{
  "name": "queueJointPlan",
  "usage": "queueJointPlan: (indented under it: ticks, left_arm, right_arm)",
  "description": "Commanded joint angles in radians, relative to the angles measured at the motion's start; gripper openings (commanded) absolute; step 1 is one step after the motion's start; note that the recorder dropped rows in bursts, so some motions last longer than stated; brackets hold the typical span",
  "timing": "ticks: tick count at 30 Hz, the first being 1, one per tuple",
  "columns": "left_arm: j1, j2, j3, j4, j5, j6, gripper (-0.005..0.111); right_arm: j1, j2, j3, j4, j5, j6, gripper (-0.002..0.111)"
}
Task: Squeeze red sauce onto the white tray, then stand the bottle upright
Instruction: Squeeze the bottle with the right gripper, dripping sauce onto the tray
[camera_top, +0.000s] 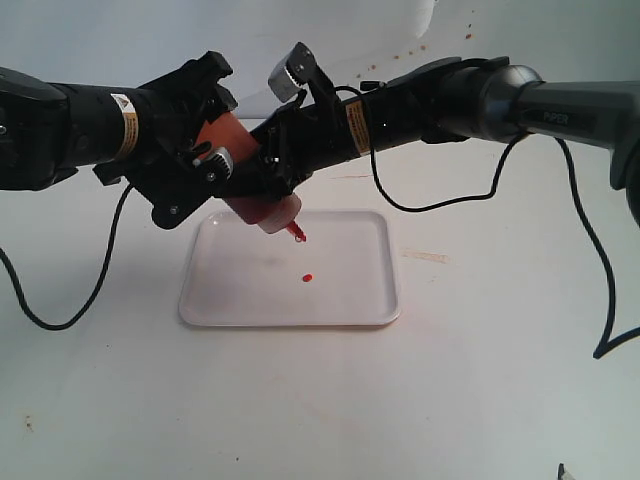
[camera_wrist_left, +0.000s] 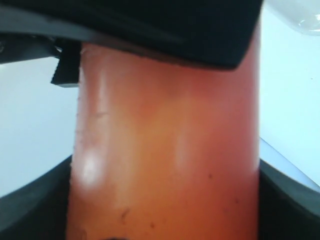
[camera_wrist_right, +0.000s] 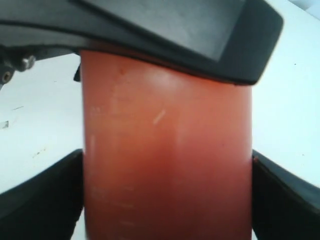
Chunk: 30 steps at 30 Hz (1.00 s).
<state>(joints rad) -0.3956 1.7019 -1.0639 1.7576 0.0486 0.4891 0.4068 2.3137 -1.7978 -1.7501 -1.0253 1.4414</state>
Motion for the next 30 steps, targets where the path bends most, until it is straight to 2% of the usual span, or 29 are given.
queueJointPlan:
  ticks: [1,2,4,8,17,20,21,22,25,26,27,30]
  left_arm:
    - [-0.005,-0.015,-0.008,-0.013,0.008,-0.009,0.000]
    - [-0.005,-0.015,-0.008,-0.013,0.008,-0.009,0.000]
    - [-0.005,-0.015,-0.008,-0.013,0.008,-0.009,0.000]
    - [-0.005,-0.015,-0.008,-0.013,0.008,-0.008,0.000]
    - [-0.005,-0.015,-0.008,-0.013,0.008,-0.008,0.000]
    - [-0.005,-0.015,-0.008,-0.013,0.008,-0.008,0.000]
    - [-0.005,-0.015,-0.008,-0.013,0.008,-0.008,0.000]
    - [-0.005,-0.015,-0.008,-0.013,0.008,-0.008,0.000]
    - [-0.005,-0.015,-0.008,-0.013,0.010,-0.008,0.000]
    - [-0.005,-0.015,-0.008,-0.013,0.010,-0.008,0.000]
    - [-0.005,-0.015,-0.008,-0.013,0.010,-0.008,0.000]
    - [-0.005,-0.015,-0.008,-0.013,0.010,-0.008,0.000]
  right_arm:
    - [0.002,-0.003,-0.002,0.006,-0.017,0.003,0.072]
    - [0.002,-0.003,-0.002,0.006,-0.017,0.001,0.070]
    - [0.002,-0.003,-0.002,0.006,-0.006,-0.006,0.055]
    - [0.002,-0.003,-0.002,0.006,0.035,-0.001,0.000]
    - [0.002,-0.003,-0.002,0.006,0.040,0.006,0.002]
    - [0.002,-0.003,-0.002,0.006,0.039,0.006,0.018]
    - [0.002,-0.003,-0.002,0.006,0.036,0.006,0.027]
    - [0.002,-0.003,-0.002,0.006,0.036,0.006,0.040]
    - [0.002,-0.003,-0.002,0.006,0.051,0.005,0.089]
    - [0.002,-0.003,-0.002,0.006,0.072,0.005,0.100]
    - [0.002,-0.003,-0.002,0.006,0.088,0.003,0.105]
    - [0.000,-0.003,-0.002,0.006,0.133,0.003,0.105]
